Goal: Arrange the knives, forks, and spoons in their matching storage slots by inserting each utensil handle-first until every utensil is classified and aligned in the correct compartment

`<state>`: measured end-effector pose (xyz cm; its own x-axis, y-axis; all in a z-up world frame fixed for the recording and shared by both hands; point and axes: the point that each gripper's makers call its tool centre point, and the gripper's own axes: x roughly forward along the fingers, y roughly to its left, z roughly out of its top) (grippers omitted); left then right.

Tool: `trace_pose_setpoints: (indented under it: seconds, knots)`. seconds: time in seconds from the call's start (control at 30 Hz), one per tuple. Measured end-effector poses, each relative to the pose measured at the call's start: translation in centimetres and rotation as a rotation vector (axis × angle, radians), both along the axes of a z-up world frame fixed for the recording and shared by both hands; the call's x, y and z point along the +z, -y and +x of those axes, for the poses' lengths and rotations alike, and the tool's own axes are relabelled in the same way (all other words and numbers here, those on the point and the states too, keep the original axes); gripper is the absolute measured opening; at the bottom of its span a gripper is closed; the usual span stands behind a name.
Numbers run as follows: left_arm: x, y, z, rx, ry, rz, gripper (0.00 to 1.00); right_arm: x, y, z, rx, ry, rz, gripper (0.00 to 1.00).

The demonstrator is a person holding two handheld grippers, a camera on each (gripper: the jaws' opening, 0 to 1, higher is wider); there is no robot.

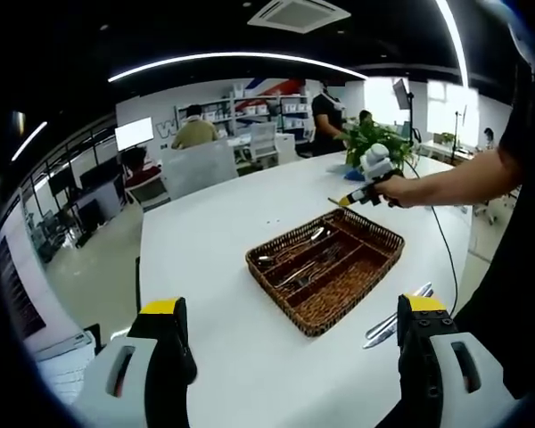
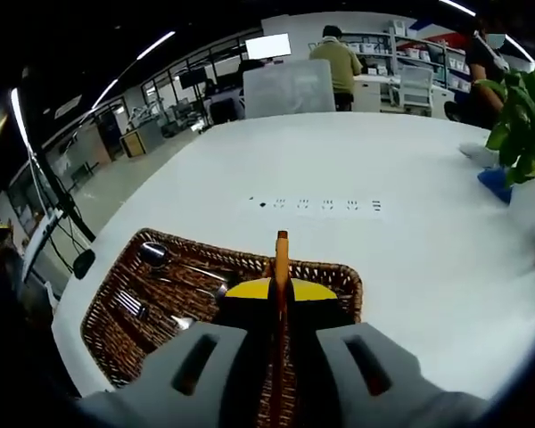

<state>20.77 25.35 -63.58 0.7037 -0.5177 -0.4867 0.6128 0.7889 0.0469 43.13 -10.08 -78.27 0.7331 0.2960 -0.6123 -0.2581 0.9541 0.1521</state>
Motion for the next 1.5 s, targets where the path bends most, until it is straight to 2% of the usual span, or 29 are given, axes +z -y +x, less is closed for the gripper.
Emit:
trace_pose_setpoints:
  seconds: [0.43, 0.6, 0.77, 1.03, 1.13, 1.17, 1.2, 1.23, 1.33, 1.37, 1.43, 1.47, 1.5]
  knots:
    - [-0.1, -0.3, -0.1, 0.008, -0.006, 0.005, 0.99, -2.4, -0.2, 0.3, -0.004, -0.027, -0.009, 0.03]
    - [-0.2, -0.3, -0.2, 0.009, -0.013, 0.009, 0.99, -4.1, -0.6, 0.4, 0.002, -0.060, -0.010, 0.03]
    - [-0.2, -1.0, -0.4, 0.024, -0.017, 0.019, 0.99, -6.2, -1.2, -0.1, 0.019, -0.098, -0.046, 0.04]
    - [-0.4, -1.7, -0.7, 0.045, -0.028, 0.029, 0.99, -7.7, -0.6, -0.1, -0.002, -0.137, -0.061, 0.04]
    - [-0.5, -1.7, -0.7, 0.046, -0.029, 0.028, 0.99, -8.0, -1.0, -0.4, 0.034, -0.140, -0.075, 0.04]
    - [-0.5, -1.6, -0.8, 0.046, -0.030, 0.025, 0.99, -8.1, -1.1, -0.6, 0.063, -0.131, -0.100, 0.04]
    - [-0.5, -1.6, -0.8, 0.045, -0.030, 0.025, 0.99, -8.4, -0.7, -0.9, 0.074, -0.149, -0.142, 0.05]
    - [-0.4, -1.5, -0.8, 0.046, -0.028, 0.024, 0.99, -8.4, -0.7, -0.7, 0.098, -0.118, -0.170, 0.05]
    - [-0.4, -1.5, -0.9, 0.046, -0.029, 0.022, 0.99, -8.0, -0.8, -1.2, 0.083, -0.115, -0.167, 0.06]
    - [-0.4, -1.4, -0.9, 0.045, -0.029, 0.022, 0.99, -7.9, -0.7, -1.3, 0.082, -0.110, -0.171, 0.08]
    - [-0.4, -1.4, -1.0, 0.043, -0.027, 0.023, 0.99, -7.4, -0.5, -1.0, 0.070, -0.088, -0.167, 0.20]
    - [-0.4, -1.3, -1.0, 0.042, -0.025, 0.022, 0.99, -7.0, -0.8, -1.0, 0.073, -0.078, -0.132, 0.22]
    - [-0.4, -1.2, -1.0, 0.040, -0.023, 0.020, 0.99, -6.8, -0.7, -1.1, 0.077, -0.078, -0.138, 0.25]
